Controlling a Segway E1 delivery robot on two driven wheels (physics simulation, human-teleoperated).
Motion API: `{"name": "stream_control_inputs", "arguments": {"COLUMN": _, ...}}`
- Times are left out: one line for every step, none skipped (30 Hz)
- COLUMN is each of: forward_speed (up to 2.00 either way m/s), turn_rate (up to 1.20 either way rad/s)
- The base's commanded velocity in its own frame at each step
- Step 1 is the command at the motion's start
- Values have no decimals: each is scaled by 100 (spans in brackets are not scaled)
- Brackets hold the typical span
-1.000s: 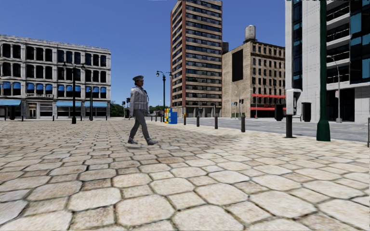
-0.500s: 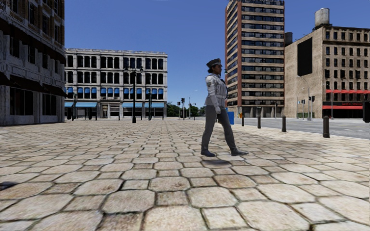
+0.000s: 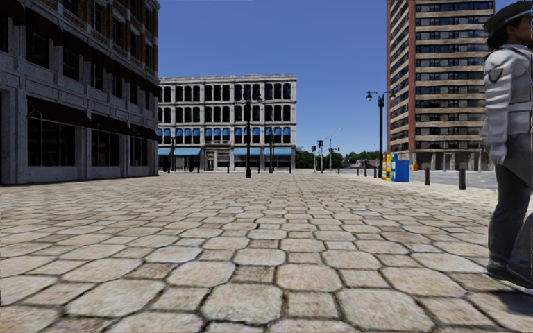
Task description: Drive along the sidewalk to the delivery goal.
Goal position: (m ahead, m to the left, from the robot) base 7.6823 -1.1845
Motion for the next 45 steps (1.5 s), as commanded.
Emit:
{"name": "stream_control_inputs", "arguments": {"forward_speed": 200, "turn_rate": 0}}
{"name": "stream_control_inputs", "arguments": {"forward_speed": 200, "turn_rate": 0}}
{"name": "stream_control_inputs", "arguments": {"forward_speed": 200, "turn_rate": 0}}
{"name": "stream_control_inputs", "arguments": {"forward_speed": 200, "turn_rate": 0}}
{"name": "stream_control_inputs", "arguments": {"forward_speed": 200, "turn_rate": 0}}
{"name": "stream_control_inputs", "arguments": {"forward_speed": 200, "turn_rate": 0}}
{"name": "stream_control_inputs", "arguments": {"forward_speed": 200, "turn_rate": 0}}
{"name": "stream_control_inputs", "arguments": {"forward_speed": 200, "turn_rate": 0}}
{"name": "stream_control_inputs", "arguments": {"forward_speed": 200, "turn_rate": 0}}
{"name": "stream_control_inputs", "arguments": {"forward_speed": 200, "turn_rate": 0}}
{"name": "stream_control_inputs", "arguments": {"forward_speed": 200, "turn_rate": 0}}
{"name": "stream_control_inputs", "arguments": {"forward_speed": 200, "turn_rate": 0}}
{"name": "stream_control_inputs", "arguments": {"forward_speed": 200, "turn_rate": 0}}
{"name": "stream_control_inputs", "arguments": {"forward_speed": 200, "turn_rate": 0}}
{"name": "stream_control_inputs", "arguments": {"forward_speed": 200, "turn_rate": 0}}
{"name": "stream_control_inputs", "arguments": {"forward_speed": 200, "turn_rate": 0}}
{"name": "stream_control_inputs", "arguments": {"forward_speed": 200, "turn_rate": 0}}
{"name": "stream_control_inputs", "arguments": {"forward_speed": 200, "turn_rate": 0}}
{"name": "stream_control_inputs", "arguments": {"forward_speed": 200, "turn_rate": 0}}
{"name": "stream_control_inputs", "arguments": {"forward_speed": 200, "turn_rate": 0}}
{"name": "stream_control_inputs", "arguments": {"forward_speed": 200, "turn_rate": 0}}
{"name": "stream_control_inputs", "arguments": {"forward_speed": 200, "turn_rate": 0}}
{"name": "stream_control_inputs", "arguments": {"forward_speed": 200, "turn_rate": 0}}
{"name": "stream_control_inputs", "arguments": {"forward_speed": 200, "turn_rate": 0}}
{"name": "stream_control_inputs", "arguments": {"forward_speed": 200, "turn_rate": 0}}
{"name": "stream_control_inputs", "arguments": {"forward_speed": 200, "turn_rate": 0}}
{"name": "stream_control_inputs", "arguments": {"forward_speed": 200, "turn_rate": 0}}
{"name": "stream_control_inputs", "arguments": {"forward_speed": 200, "turn_rate": 0}}
{"name": "stream_control_inputs", "arguments": {"forward_speed": 200, "turn_rate": -50}}
{"name": "stream_control_inputs", "arguments": {"forward_speed": 200, "turn_rate": -65}}
{"name": "stream_control_inputs", "arguments": {"forward_speed": 200, "turn_rate": -81}}
{"name": "stream_control_inputs", "arguments": {"forward_speed": 200, "turn_rate": -81}}
{"name": "stream_control_inputs", "arguments": {"forward_speed": 200, "turn_rate": -98}}
{"name": "stream_control_inputs", "arguments": {"forward_speed": 200, "turn_rate": -99}}
{"name": "stream_control_inputs", "arguments": {"forward_speed": 200, "turn_rate": -99}}
{"name": "stream_control_inputs", "arguments": {"forward_speed": 200, "turn_rate": -19}}
{"name": "stream_control_inputs", "arguments": {"forward_speed": 200, "turn_rate": -2}}
{"name": "stream_control_inputs", "arguments": {"forward_speed": 200, "turn_rate": -2}}
{"name": "stream_control_inputs", "arguments": {"forward_speed": 200, "turn_rate": 0}}
{"name": "stream_control_inputs", "arguments": {"forward_speed": 200, "turn_rate": 0}}
{"name": "stream_control_inputs", "arguments": {"forward_speed": 200, "turn_rate": 0}}
{"name": "stream_control_inputs", "arguments": {"forward_speed": 200, "turn_rate": 0}}
{"name": "stream_control_inputs", "arguments": {"forward_speed": 200, "turn_rate": 0}}
{"name": "stream_control_inputs", "arguments": {"forward_speed": 200, "turn_rate": 0}}
{"name": "stream_control_inputs", "arguments": {"forward_speed": 200, "turn_rate": 0}}
